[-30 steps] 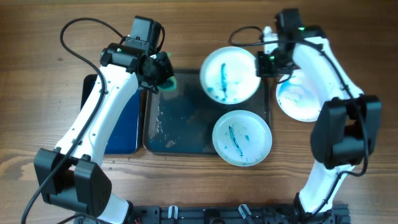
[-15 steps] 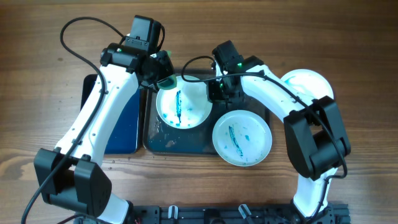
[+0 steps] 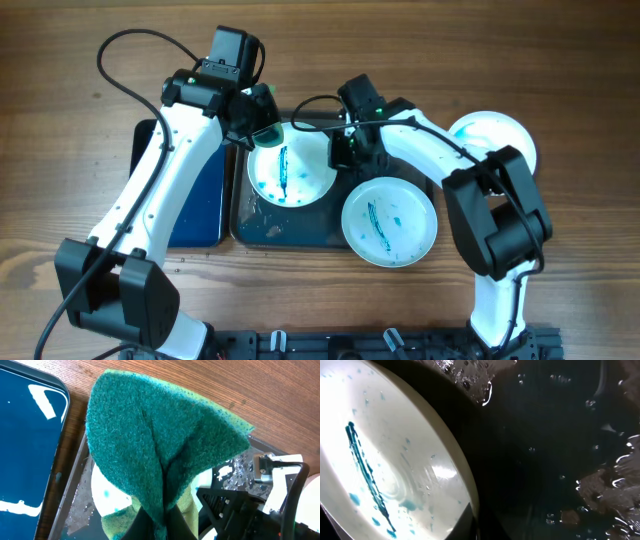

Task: Clean dirty plates on tray and stack at the side
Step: 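Hold the plate edge with the right gripper and scrub it with the left sponge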

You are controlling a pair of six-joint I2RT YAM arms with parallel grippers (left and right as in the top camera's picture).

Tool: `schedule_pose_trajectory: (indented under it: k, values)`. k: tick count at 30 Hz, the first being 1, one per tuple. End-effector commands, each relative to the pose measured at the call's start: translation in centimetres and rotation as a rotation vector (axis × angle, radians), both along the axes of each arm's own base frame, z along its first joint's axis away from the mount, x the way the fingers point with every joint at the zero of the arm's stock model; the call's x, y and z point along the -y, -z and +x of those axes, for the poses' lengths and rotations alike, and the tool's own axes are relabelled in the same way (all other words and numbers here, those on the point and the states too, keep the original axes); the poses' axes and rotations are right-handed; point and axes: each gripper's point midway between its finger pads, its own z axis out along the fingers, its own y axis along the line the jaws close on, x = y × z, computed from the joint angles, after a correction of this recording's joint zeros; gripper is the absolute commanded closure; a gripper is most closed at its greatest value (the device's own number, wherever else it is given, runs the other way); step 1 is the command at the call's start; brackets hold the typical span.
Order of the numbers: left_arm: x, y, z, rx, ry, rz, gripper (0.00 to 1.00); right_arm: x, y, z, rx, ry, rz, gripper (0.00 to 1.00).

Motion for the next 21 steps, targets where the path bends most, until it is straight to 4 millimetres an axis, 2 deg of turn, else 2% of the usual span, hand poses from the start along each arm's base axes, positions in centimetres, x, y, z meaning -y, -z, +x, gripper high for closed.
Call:
schedule_pose_trajectory:
  k: [1, 4, 7, 12, 15, 17, 18, 21]
  values:
    - [0.1, 1.6, -0.2, -0.045, 0.022, 0.016, 0.96, -0.3, 1.2, -0.8, -0.043, 0.006, 0.006, 0.96]
    - [0.0, 3.9, -0.4, -0.111, 0.05, 0.045, 0.96, -0.2, 1.2, -0.8, -0.042, 0.002, 0.005, 0.96]
    - [0.0, 7.4, -0.9, -0.208, 0.121, 0.083, 0.96, -0.2, 1.2, -0.8, -0.041, 0.001, 0.005, 0.96]
    - [-0.5, 13.4, -3.2, -0.352, 0.181, 0.116, 0.96, -0.3, 1.2, -0.8, -0.031, -0.018, 0.006, 0.96]
    - [1.2, 16.0, -5.4, -0.379, 0.286, 0.009, 0.96, -0.3, 1.1, -0.7, -0.027, -0.018, 0.009, 0.96]
    - [1.2, 17.5, -6.2, -0.374, 0.297, 0.007, 0.96, -0.5, 1.1, -0.6, -0.023, -0.02, 0.015, 0.96]
    - [2.4, 18.0, -6.6, -0.355, 0.354, -0.047, 0.96, -0.5, 1.1, -0.5, -0.022, -0.019, 0.015, 0.96]
    - [8.3, 16.1, -7.4, -0.296, 0.545, -0.325, 0.96, -0.5, 1.0, -0.5, -0.021, -0.022, 0.018, 0.96]
